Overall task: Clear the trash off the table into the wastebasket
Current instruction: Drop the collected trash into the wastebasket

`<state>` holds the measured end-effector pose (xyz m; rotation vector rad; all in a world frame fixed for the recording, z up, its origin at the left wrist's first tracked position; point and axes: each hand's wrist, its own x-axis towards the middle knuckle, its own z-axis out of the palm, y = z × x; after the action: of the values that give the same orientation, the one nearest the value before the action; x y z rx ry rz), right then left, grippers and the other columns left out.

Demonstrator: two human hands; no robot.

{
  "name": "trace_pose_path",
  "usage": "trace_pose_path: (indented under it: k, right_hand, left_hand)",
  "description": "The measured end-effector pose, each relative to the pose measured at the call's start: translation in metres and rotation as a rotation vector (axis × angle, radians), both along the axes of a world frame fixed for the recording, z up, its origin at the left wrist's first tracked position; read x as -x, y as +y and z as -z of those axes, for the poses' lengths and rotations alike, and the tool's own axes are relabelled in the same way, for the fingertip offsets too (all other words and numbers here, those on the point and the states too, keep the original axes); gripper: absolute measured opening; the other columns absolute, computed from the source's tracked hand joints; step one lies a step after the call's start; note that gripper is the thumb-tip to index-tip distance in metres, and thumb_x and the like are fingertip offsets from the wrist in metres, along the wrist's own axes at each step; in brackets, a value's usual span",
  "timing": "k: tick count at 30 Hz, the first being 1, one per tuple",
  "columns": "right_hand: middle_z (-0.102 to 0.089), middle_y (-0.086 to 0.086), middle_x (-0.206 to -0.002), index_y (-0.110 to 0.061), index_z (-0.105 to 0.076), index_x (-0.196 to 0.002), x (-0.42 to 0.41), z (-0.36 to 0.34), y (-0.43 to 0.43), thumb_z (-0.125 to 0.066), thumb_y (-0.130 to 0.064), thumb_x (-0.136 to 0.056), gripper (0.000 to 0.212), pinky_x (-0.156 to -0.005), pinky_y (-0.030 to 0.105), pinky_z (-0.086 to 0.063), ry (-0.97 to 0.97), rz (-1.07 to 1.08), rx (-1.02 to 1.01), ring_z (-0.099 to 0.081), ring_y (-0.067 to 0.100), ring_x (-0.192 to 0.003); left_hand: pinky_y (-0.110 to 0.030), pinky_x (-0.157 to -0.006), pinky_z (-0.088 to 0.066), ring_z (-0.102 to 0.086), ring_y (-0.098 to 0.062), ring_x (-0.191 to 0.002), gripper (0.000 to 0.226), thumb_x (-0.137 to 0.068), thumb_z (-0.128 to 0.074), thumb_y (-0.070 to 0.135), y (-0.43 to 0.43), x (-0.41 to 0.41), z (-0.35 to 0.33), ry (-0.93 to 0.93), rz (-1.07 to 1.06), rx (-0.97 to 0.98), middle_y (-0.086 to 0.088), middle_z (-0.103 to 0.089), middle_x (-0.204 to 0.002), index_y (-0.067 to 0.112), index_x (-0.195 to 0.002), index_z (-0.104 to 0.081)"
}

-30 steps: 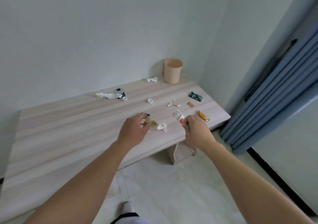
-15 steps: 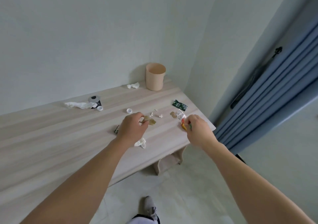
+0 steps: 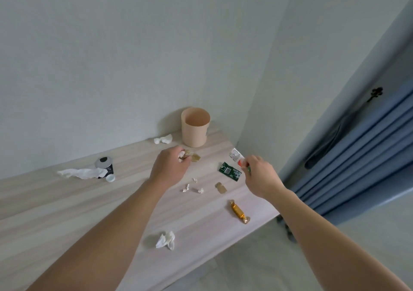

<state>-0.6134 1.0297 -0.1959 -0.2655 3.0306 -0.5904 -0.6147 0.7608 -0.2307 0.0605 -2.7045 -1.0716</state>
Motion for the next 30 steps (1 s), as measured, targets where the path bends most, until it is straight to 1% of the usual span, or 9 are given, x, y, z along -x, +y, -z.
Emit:
trace_pose_path:
  k: [2,5,11,14,17,21,23,26,30]
  right_hand:
    - [-0.052,-0.002,-0.093,-0.018,-0.052,-0.091,0.022,-0.004,0.004,-0.042,-0.019,-0.099,0.013,-0.068,0.026,-0.039,0.009,-0.01,0.028,-0.051,0.015,-0.078]
    - [-0.055,0.002,-0.095,-0.017,-0.052,-0.091,0.059,-0.003,0.011,-0.043,-0.018,-0.098,0.012,-0.067,0.029,-0.042,0.014,-0.045,0.034,-0.054,0.019,-0.079]
    - [-0.049,0.001,-0.087,-0.018,-0.047,-0.086,0.139,0.018,0.017,-0.047,-0.014,-0.096,0.01,-0.064,0.03,-0.034,-0.03,-0.134,0.055,-0.048,0.021,-0.074]
    - [-0.05,0.002,-0.087,-0.015,-0.051,-0.091,0.185,0.027,0.023,-0.049,-0.014,-0.095,0.005,-0.064,0.03,-0.034,-0.052,-0.204,0.08,-0.048,0.023,-0.073]
    - [-0.05,0.003,-0.086,-0.017,-0.048,-0.09,0.23,0.03,0.03,-0.048,-0.016,-0.095,0.005,-0.064,0.03,-0.034,-0.088,-0.27,0.086,-0.048,0.024,-0.073]
    - [-0.049,0.002,-0.089,-0.018,-0.047,-0.088,0.28,0.035,0.034,-0.048,-0.017,-0.095,0.007,-0.067,0.031,-0.035,-0.104,-0.319,0.1,-0.048,0.023,-0.076]
    - [-0.048,0.002,-0.09,-0.019,-0.046,-0.086,0.301,0.037,0.034,-0.048,-0.017,-0.095,0.009,-0.068,0.031,-0.035,-0.121,-0.337,0.121,-0.05,0.024,-0.079]
    - [-0.047,0.0,-0.09,-0.021,-0.047,-0.085,0.328,0.043,0.03,-0.048,-0.018,-0.095,0.011,-0.069,0.031,-0.035,-0.14,-0.351,0.113,-0.049,0.023,-0.081]
    - [-0.047,-0.002,-0.089,-0.023,-0.048,-0.085,0.358,0.055,0.02,-0.049,-0.019,-0.095,0.011,-0.069,0.03,-0.034,-0.153,-0.343,0.086,-0.05,0.021,-0.08]
  left_hand:
    - [-0.035,-0.053,-0.04,-0.052,-0.029,-0.063,0.025,-0.081,-0.062,0.03,-0.002,0.021,-0.005,-0.011,-0.022,0.025,-0.003,-0.057,-0.064,0.011,-0.07,-0.049]
    - [-0.038,-0.055,-0.043,-0.05,-0.029,-0.062,0.027,-0.08,-0.06,0.033,-0.001,0.053,-0.009,-0.017,-0.048,0.037,-0.003,-0.054,-0.062,0.012,-0.07,-0.046]
    - [-0.035,-0.052,-0.038,-0.048,-0.024,-0.058,0.028,-0.082,-0.062,0.032,0.014,0.111,-0.008,-0.069,-0.146,0.066,0.0,-0.053,-0.061,0.014,-0.067,-0.045]
    - [-0.037,-0.055,-0.043,-0.054,-0.027,-0.064,0.026,-0.082,-0.063,0.032,0.021,0.151,-0.008,-0.105,-0.216,0.088,-0.002,-0.057,-0.065,0.014,-0.069,-0.048]
    - [-0.035,-0.057,-0.043,-0.057,-0.028,-0.069,0.021,-0.081,-0.063,0.031,0.028,0.189,-0.008,-0.141,-0.272,0.108,-0.001,-0.058,-0.068,0.018,-0.07,-0.051]
    - [-0.032,-0.063,-0.046,-0.059,-0.025,-0.074,0.012,-0.081,-0.066,0.029,0.035,0.229,-0.004,-0.158,-0.322,0.141,-0.002,-0.065,-0.079,0.02,-0.081,-0.059]
    - [-0.032,-0.065,-0.048,-0.06,-0.023,-0.077,0.013,-0.079,-0.069,0.028,0.037,0.246,-0.002,-0.158,-0.336,0.151,-0.001,-0.067,-0.083,0.019,-0.086,-0.062]
    - [-0.032,-0.066,-0.048,-0.06,-0.022,-0.078,0.013,-0.078,-0.07,0.027,0.037,0.27,0.004,-0.161,-0.326,0.154,0.0,-0.065,-0.083,0.02,-0.085,-0.061]
    - [-0.033,-0.067,-0.048,-0.06,-0.021,-0.081,0.021,-0.075,-0.072,0.033,0.031,0.298,0.014,-0.249,-0.33,0.188,0.002,-0.061,-0.084,0.019,-0.087,-0.06]
